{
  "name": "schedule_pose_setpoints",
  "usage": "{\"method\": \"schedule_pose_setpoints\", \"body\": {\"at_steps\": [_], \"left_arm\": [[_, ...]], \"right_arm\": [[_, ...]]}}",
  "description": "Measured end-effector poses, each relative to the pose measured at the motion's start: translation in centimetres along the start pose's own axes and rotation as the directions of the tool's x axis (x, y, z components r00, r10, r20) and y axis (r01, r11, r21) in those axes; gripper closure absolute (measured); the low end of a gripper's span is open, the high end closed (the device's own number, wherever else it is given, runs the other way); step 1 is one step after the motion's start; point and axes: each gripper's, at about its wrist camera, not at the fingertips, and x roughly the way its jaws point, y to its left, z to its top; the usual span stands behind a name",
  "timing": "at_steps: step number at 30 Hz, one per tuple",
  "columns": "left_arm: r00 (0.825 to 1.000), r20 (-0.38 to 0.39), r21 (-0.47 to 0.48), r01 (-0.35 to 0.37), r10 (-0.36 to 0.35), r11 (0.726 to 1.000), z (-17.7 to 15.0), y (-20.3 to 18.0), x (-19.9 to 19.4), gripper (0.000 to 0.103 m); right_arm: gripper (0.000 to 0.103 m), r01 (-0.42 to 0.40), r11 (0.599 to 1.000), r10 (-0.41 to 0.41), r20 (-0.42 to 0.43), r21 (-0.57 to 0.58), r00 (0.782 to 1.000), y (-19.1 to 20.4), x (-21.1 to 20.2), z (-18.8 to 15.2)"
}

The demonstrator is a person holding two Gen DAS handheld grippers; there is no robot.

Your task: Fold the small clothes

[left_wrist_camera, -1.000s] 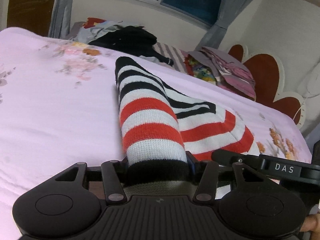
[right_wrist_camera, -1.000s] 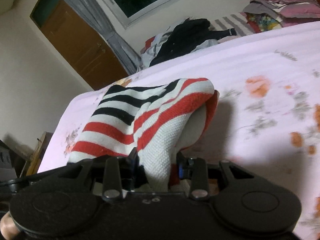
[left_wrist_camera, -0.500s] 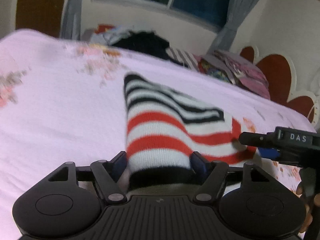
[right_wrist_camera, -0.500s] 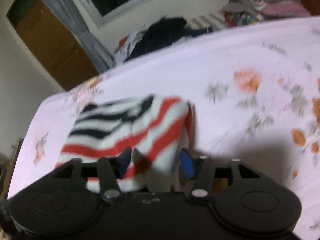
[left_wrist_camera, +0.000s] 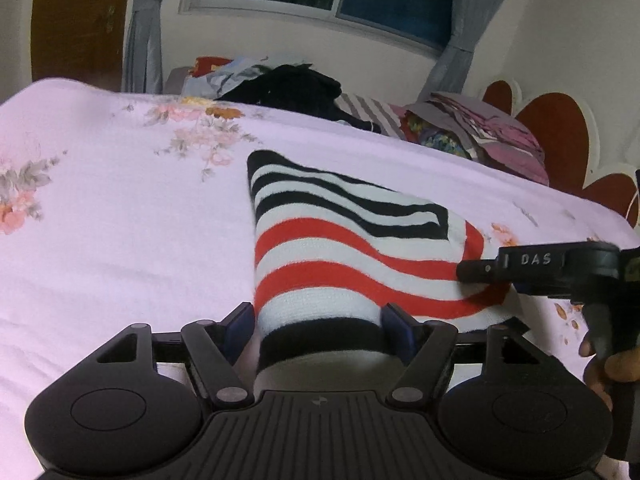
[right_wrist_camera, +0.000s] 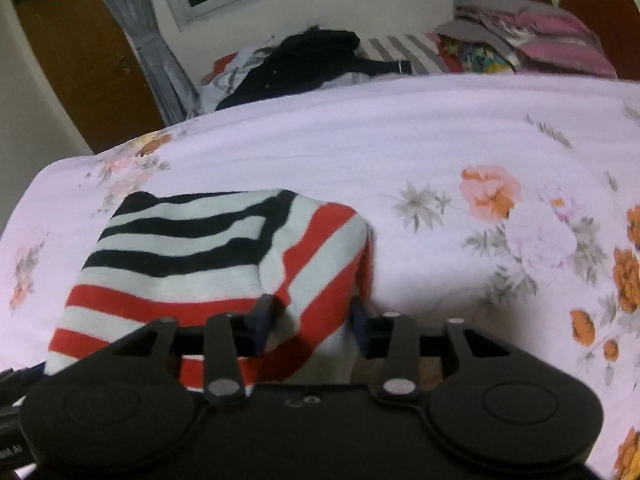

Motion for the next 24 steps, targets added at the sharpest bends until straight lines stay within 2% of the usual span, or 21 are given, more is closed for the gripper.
{"method": "schedule_pose_setpoints", "body": {"at_steps": [6, 10, 13, 17, 20, 22, 24], "left_arm": [[1.0, 0.008, 0.028, -0.007, 0.007, 1.0, -0.2, -0.7, -2.6, 0.033], [1.0, -0.001, 0.062, -0.01, 0.01, 0.998, -1.1, -1.2, -3.9, 0.033], [0.999, -0.022, 0.064, -0.029, 0.03, 0.998, -2.1, -1.2, -3.7, 0.033], [0.999, -0.046, 0.037, -0.019, 0.02, 0.999, -3.0, -0.6, -3.3, 0.029], [0.998, -0.053, 0.035, -0.017, 0.019, 0.999, -3.0, -0.6, -3.4, 0.028], [0.998, -0.056, 0.038, -0.009, 0.011, 0.999, -3.1, -0.6, -3.9, 0.028], [0.998, -0.064, 0.041, -0.005, 0.008, 0.999, -3.4, -0.7, -3.9, 0.028]], "right_arm": [[0.063, -0.037, 0.998, 0.04, 0.065, -0.041, 0.997, 0.7, -5.5, -1.8], [0.063, -0.032, 0.996, 0.038, 0.069, -0.084, 0.997, 1.4, -7.9, -4.0], [0.064, -0.006, 0.996, 0.01, 0.046, -0.09, 0.999, 1.3, -8.2, -5.7], [0.065, 0.05, 0.995, -0.049, 0.018, -0.09, 0.999, 0.6, -7.2, -7.5], [0.066, 0.057, 0.996, -0.056, 0.015, -0.064, 0.998, 0.6, -7.3, -7.7], [0.068, 0.04, 0.998, -0.038, 0.043, -0.05, 0.998, 0.9, -8.5, -7.9], [0.068, 0.069, 0.995, -0.067, 0.029, -0.068, 0.997, 0.9, -8.4, -8.6]]}}
